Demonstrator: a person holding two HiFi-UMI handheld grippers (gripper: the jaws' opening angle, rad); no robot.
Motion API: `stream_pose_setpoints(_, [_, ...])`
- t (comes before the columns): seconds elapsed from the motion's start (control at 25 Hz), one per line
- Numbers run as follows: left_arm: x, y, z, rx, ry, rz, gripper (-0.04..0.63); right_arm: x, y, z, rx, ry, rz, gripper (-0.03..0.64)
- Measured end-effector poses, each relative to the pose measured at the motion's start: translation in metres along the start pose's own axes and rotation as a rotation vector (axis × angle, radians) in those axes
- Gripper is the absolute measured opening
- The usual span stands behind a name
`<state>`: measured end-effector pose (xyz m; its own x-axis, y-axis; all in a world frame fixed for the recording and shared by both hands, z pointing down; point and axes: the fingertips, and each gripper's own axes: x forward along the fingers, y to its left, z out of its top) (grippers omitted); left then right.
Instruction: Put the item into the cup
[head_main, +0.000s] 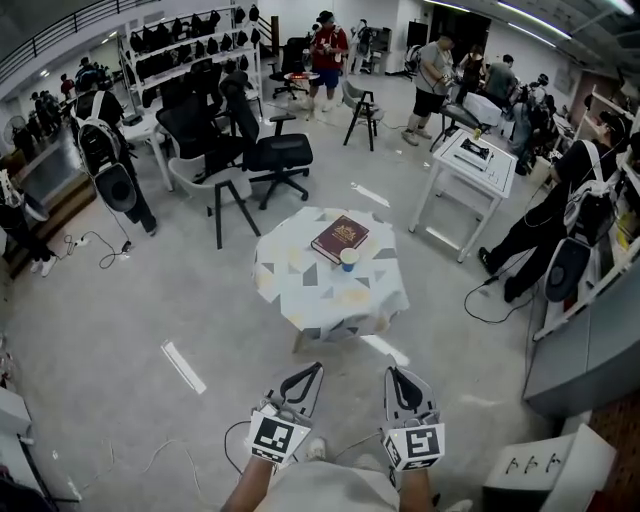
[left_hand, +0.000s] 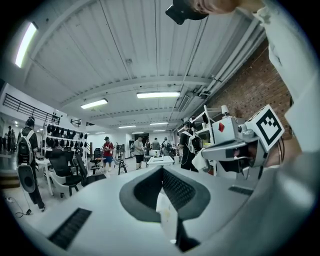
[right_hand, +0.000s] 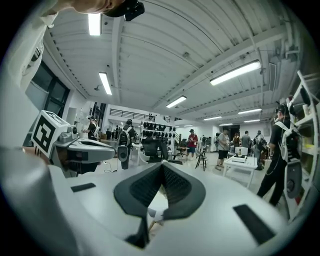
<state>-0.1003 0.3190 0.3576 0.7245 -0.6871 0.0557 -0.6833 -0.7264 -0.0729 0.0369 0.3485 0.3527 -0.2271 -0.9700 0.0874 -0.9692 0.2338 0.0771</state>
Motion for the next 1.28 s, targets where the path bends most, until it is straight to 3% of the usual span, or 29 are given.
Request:
stream_pose_setpoints(0.32, [0.012, 0.022, -0.01, -0.038, 0.003, 0.005, 0.014, 0.022, 0.001, -0.004, -0.01, 0.027, -0.008, 0.006])
stream_pose_setpoints(0.6, [0.031, 0.036, -0.012, -0.018, 0.009, 0.026, 0.012, 0.049, -0.01, -0.005, -0.005, 0.015, 0.01, 0.006])
stream_pose_setpoints(1.28, [0.134, 0.085, -0.017, -0.004, 0.052, 0.09, 0.014, 0.152, -0.079, -0.013, 0.022, 0.009, 0.072, 0.006])
